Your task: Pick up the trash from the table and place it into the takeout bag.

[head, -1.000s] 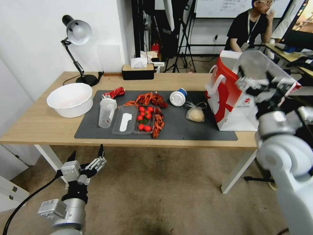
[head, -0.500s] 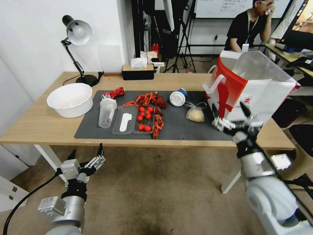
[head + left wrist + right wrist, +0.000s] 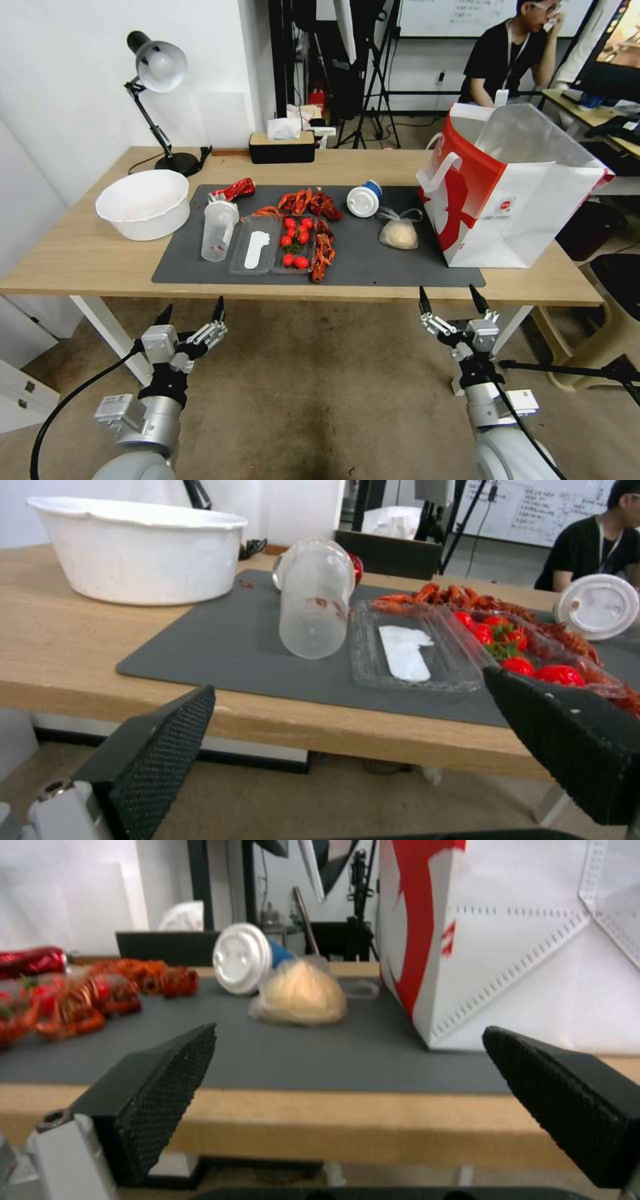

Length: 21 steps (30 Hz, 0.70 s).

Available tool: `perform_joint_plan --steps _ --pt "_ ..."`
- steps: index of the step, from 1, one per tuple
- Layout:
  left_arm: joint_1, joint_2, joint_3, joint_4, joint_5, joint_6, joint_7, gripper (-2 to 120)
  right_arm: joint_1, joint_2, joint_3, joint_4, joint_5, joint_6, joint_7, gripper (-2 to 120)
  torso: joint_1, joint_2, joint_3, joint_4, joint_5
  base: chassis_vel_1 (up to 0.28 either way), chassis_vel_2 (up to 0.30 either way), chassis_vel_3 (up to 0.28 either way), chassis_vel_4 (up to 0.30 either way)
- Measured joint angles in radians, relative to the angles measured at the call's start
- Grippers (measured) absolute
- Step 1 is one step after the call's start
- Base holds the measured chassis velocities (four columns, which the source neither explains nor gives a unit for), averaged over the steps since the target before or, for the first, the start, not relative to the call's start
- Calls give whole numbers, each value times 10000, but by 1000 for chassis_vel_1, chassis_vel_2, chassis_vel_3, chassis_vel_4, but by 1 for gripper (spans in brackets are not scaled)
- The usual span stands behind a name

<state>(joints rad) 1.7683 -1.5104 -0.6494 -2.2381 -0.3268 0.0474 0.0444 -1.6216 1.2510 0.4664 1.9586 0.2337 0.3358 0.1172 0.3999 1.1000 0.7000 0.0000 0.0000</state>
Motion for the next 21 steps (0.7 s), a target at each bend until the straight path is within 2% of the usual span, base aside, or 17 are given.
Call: perform_joint_plan --steps 7,21 --pt "-19 -13 -6 79 51 -5 92 100 -111 67 -209 -35 -261 -259 376 100 0 0 0 0 0 0 0 0 0" --pt "17 -43 -89 55 161 -68 193 100 -107 237 -347 136 -314 -440 422 100 0 0 0 0 0 0 0 0 0"
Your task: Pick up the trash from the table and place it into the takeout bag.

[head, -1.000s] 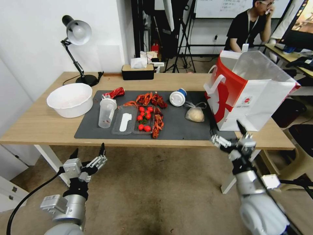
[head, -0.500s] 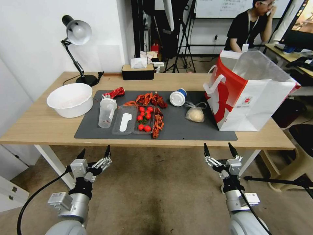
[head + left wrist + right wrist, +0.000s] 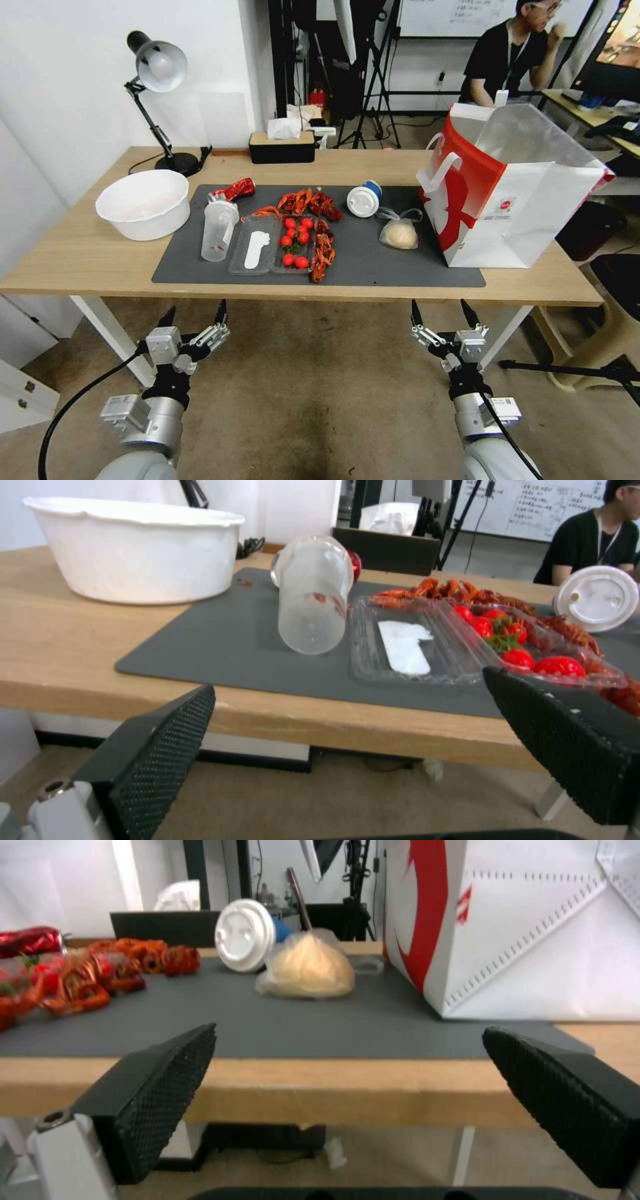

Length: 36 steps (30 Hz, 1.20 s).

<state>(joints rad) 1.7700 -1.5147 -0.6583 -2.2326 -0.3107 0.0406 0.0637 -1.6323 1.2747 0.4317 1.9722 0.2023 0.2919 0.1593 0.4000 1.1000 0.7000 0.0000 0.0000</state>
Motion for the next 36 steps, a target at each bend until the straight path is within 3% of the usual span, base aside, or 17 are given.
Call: perform_joint_plan --steps 12,22,29,32,36 --pt "156 -54 162 -192 99 -70 12 100 555 -78 -82 809 120 -663 -88 100 0 0 0 0 -1 0 0 0 0" --pt "179 -29 117 -297 98 -78 11 100 2123 -628 -686 753 715 -1639 -282 100 0 -1 1 1 0 0 0 0 0" --pt "126 -45 111 -269 109 -80 -1 100 3783 -883 -1510 64 840 -2683 631 100 1 -1 1 1 1 0 0 0 0" --pt "133 -64 95 -324 115 -65 2 100 4651 -805 -1885 -236 1064 -3901 1804 100 0 -1 1 0 -1 0 0 0 0" --pt "307 57 94 -362 105 -57 2 100 5234 -686 -2064 -517 1179 -4646 2329 100 1 -1 1 1 -1 0 0 0 0"
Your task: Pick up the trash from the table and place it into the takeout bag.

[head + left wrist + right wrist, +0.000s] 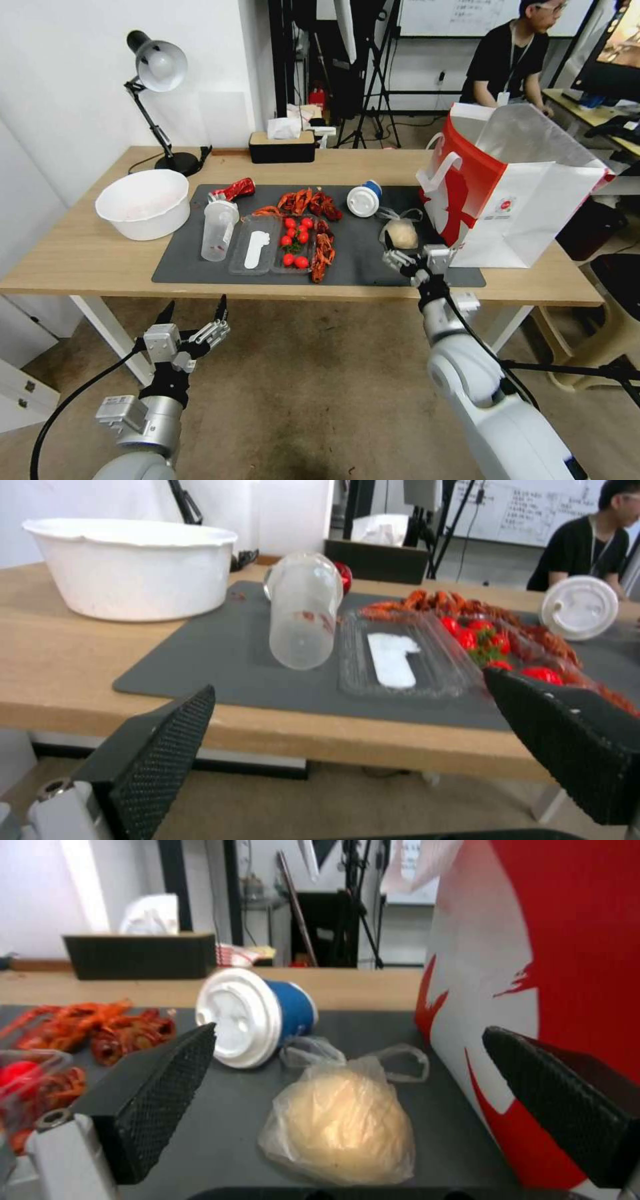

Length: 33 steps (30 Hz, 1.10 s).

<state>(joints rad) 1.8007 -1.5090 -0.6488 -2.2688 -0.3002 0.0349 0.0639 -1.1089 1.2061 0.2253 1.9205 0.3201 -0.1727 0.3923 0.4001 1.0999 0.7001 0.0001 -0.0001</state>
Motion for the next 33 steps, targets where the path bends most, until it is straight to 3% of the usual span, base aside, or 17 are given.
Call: perform_joint_plan --steps 9,33 --pt "-18 362 -11 -4 -144 22 -19 100 767 22 -398 -877 972 -339 305 100 0 0 1 -2 1 0 0 0 0" --pt "-189 599 85 -7 -374 113 -39 100 1072 110 -571 -895 1237 -1619 1341 100 0 0 -1 -1 0 0 0 0 0"
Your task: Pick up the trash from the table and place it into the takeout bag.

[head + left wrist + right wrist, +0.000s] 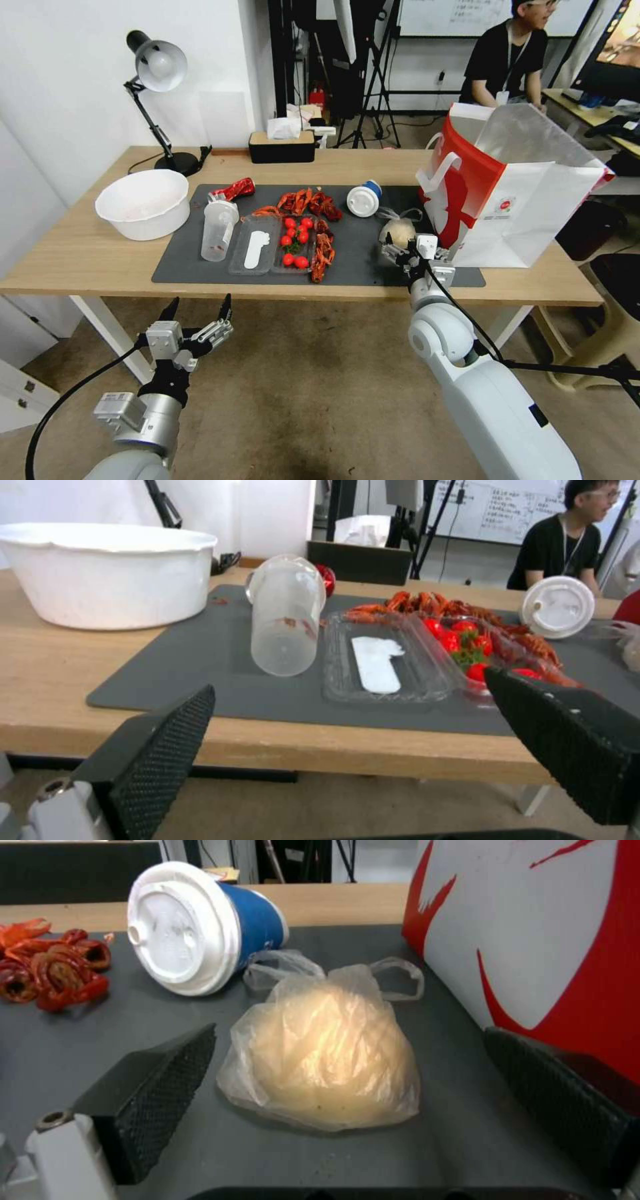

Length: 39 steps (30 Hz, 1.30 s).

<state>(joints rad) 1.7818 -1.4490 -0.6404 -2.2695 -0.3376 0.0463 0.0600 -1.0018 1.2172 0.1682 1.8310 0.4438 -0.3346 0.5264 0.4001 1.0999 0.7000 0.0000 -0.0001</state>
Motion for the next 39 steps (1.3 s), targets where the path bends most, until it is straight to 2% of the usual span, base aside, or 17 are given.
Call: perform_joint_plan --steps 13,18,22,25,27,30,31,34,35,38,39 --pt "-215 12 73 306 41 -28 -1 100 373 182 -140 -273 45 -463 342 100 0 0 0 -1 1 0 0 0 0" --pt "-296 -64 107 417 98 -55 -1 100 779 186 -318 -668 144 -519 373 100 0 0 0 0 -1 0 0 0 0" --pt "-393 76 -94 382 -120 -53 -12 100 1251 543 -524 -1364 163 -552 639 100 0 0 0 0 1 0 0 0 0" --pt "-394 110 -115 382 -179 -56 -17 100 1309 620 -586 -1451 188 -619 811 99 0 0 0 1 -1 0 0 0 0" --pt "-393 121 -116 388 -193 -60 -17 100 1309 636 -604 -1453 192 -629 868 96 0 0 1 0 0 0 0 0 0" --pt "-406 139 -109 415 -221 -75 -17 100 1213 629 -610 -1382 218 -668 957 83 0 0 0 0 1 0 0 0 0" --pt "-406 139 -109 415 -221 -75 -17 100 1213 629 -610 -1382 218 -668 957 83 0 0 0 0 1 0 0 0 0" --pt "-445 151 -64 440 -228 -79 -17 100 1061 531 -532 -1252 364 -695 971 68 0 0 0 0 0 0 0 0 0" --pt "-445 151 -64 440 -228 -79 -17 100 1061 531 -532 -1252 364 -695 971 68 0 0 0 0 0 0 0 0 0" --pt "-454 141 -21 449 -224 -82 -17 100 963 430 -415 -1180 463 -676 950 51 0 0 0 0 0 0 0 0 0" --pt "-454 141 -21 449 -224 -82 -17 100 963 430 -415 -1180 463 -676 950 51 0 0 0 0 0 0 0 0 0"
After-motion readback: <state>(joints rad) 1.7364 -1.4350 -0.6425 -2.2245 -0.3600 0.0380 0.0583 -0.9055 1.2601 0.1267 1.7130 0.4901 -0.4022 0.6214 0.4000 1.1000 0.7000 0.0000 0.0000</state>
